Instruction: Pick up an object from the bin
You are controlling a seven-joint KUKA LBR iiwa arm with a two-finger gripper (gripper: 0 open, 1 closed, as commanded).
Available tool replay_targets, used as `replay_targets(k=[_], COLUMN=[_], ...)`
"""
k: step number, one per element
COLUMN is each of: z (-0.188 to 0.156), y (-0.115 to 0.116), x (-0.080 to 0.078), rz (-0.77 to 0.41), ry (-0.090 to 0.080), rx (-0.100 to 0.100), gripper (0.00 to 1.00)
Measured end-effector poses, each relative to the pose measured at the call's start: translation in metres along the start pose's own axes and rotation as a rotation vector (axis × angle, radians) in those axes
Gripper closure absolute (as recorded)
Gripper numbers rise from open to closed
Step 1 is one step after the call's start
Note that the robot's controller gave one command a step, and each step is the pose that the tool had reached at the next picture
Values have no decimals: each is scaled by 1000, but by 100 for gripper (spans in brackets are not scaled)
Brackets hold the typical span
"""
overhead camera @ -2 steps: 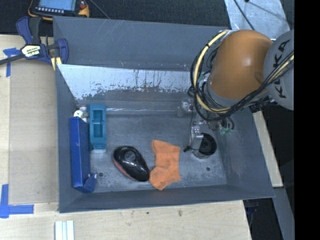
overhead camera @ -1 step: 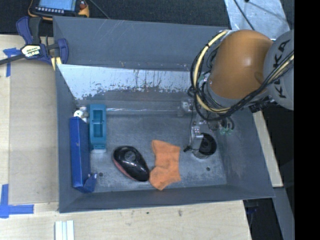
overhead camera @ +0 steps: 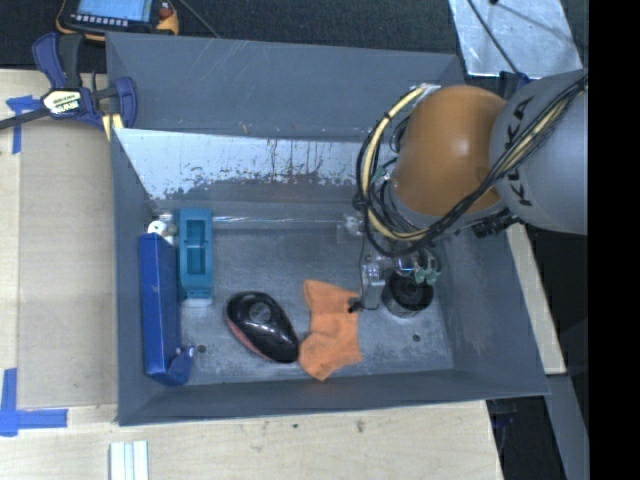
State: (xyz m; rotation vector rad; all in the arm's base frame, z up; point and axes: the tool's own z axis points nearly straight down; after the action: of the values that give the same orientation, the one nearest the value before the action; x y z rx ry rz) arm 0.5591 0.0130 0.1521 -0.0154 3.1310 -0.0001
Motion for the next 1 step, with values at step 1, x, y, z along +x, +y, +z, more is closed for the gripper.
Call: replay_targets(k=[1], z=[36], y=[3], x=[7], rz=[51], ry=[12], rx=[0], gripper=[0])
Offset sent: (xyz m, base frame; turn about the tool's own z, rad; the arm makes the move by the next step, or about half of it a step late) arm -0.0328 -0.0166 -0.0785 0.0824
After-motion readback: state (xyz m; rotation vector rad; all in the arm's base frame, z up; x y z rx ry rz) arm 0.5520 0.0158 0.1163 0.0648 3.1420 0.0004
